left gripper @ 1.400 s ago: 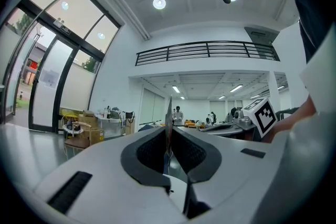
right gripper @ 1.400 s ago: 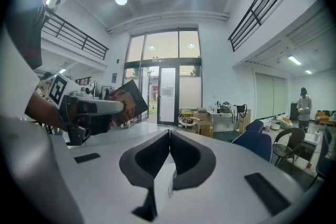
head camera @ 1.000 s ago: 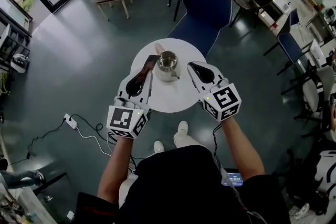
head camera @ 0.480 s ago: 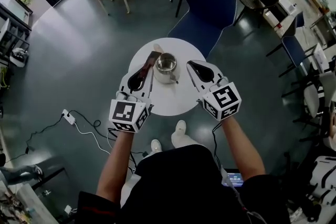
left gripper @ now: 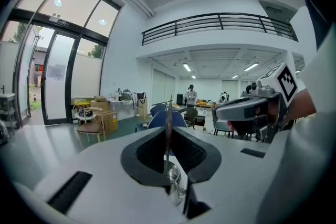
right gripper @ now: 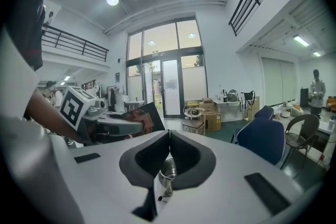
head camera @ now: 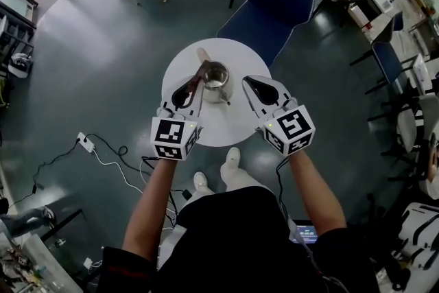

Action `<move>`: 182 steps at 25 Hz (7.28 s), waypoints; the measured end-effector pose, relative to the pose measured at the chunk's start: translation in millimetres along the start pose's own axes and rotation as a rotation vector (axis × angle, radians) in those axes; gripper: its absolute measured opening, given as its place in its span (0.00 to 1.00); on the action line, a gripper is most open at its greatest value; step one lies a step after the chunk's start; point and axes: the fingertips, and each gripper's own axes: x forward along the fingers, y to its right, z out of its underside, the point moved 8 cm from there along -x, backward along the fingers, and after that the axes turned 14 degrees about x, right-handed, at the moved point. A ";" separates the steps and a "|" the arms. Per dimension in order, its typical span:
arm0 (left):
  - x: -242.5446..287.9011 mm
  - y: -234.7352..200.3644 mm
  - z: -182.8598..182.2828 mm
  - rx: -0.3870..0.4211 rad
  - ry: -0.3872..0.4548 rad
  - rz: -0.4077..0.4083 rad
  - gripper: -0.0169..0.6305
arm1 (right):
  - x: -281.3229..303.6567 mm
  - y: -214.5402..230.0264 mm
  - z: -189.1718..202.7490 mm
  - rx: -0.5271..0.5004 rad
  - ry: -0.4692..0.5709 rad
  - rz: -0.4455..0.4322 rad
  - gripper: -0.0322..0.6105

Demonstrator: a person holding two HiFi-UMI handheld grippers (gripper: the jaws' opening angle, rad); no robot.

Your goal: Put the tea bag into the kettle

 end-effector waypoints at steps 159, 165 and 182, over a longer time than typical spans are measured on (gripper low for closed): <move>-207.3 -53.5 -29.7 -0.006 0.240 0.126 0.05 | 10.0 -217.0 -15.9 -0.103 0.085 0.024 0.08; -236.4 -60.5 -33.0 -0.030 0.263 0.156 0.05 | 3.7 -249.9 -16.3 -0.113 0.115 0.048 0.08; -290.1 -46.8 -47.5 0.024 0.297 0.166 0.05 | -25.5 -298.7 -10.7 -0.113 0.170 0.051 0.08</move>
